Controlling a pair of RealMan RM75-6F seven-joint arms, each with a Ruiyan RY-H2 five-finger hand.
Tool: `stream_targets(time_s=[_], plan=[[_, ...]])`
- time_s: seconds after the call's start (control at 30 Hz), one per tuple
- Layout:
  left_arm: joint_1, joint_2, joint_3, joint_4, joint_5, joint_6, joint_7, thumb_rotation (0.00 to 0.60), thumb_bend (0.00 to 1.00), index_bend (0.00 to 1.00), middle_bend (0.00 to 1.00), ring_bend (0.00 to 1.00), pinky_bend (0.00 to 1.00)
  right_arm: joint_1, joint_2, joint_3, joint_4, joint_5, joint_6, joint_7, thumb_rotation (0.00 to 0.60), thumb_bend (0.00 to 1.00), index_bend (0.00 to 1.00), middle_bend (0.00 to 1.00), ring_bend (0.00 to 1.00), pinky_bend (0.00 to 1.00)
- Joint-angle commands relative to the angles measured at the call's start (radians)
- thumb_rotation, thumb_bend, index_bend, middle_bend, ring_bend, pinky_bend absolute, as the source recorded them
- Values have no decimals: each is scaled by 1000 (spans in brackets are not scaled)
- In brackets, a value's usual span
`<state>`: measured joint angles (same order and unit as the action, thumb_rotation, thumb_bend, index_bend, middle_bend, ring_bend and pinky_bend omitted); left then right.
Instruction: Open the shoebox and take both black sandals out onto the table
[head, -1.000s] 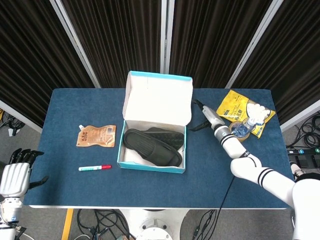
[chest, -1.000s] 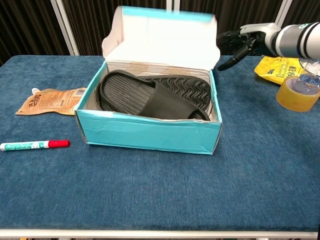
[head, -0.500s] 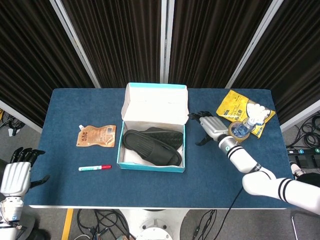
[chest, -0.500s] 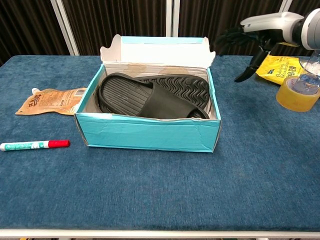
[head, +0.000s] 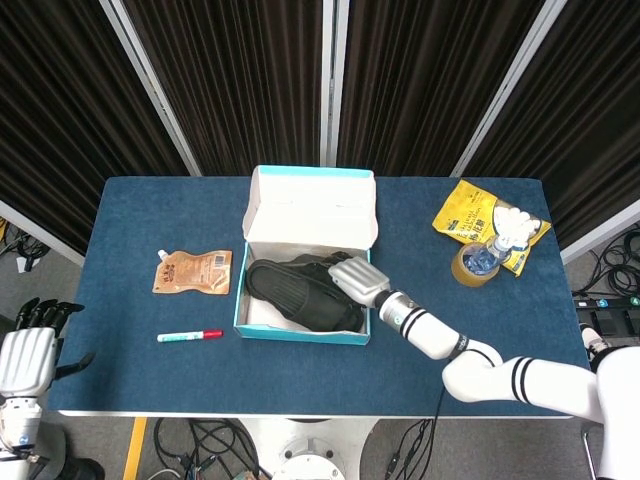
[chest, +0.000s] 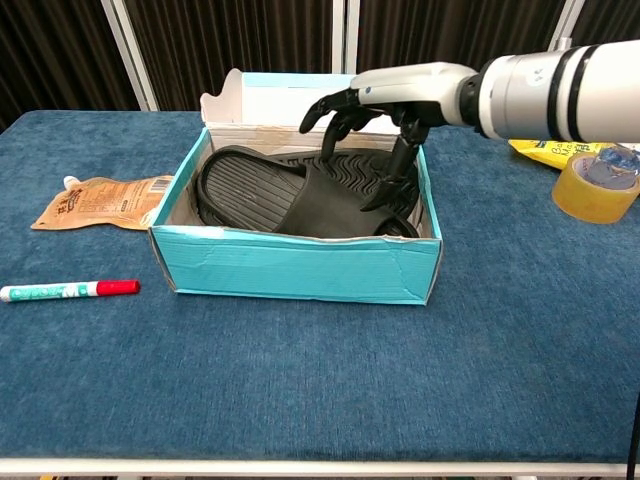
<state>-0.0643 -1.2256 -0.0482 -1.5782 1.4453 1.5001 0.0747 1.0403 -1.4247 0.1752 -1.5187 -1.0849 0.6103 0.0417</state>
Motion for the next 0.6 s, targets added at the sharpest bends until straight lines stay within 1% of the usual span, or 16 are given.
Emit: stream_targets(time_s=[0.03,0.3,0.4,0.5,0.6], plan=[[2,-2,0,5,2,2,-7,600,110,271,255,155,111,21,-36,2,19,40,11,-57,600,21,145,262,143,104],[2,-3,-2,16,-1,-1,-18,600,110,271,255,155,111,33,-71,-35,46,25,72,-206,600,21,148,191,74,99],[2,-4,-3,20,1,0,-21,600,110,271,255,156,111,34,-90,-42,66,-28,107,-241,600,25,148,179,54,69],[4,-2,-3,20,-2,0,-24,600,110,271,255,156,111,39,-89,-51,80,-99,106,-234,600,26,148,175,28,32],[6,-2,-4,20,-6,0,-23,600,109,271,255,155,111,48,-80,-69,90,-185,111,-247,600,26,171,170,8,1]])
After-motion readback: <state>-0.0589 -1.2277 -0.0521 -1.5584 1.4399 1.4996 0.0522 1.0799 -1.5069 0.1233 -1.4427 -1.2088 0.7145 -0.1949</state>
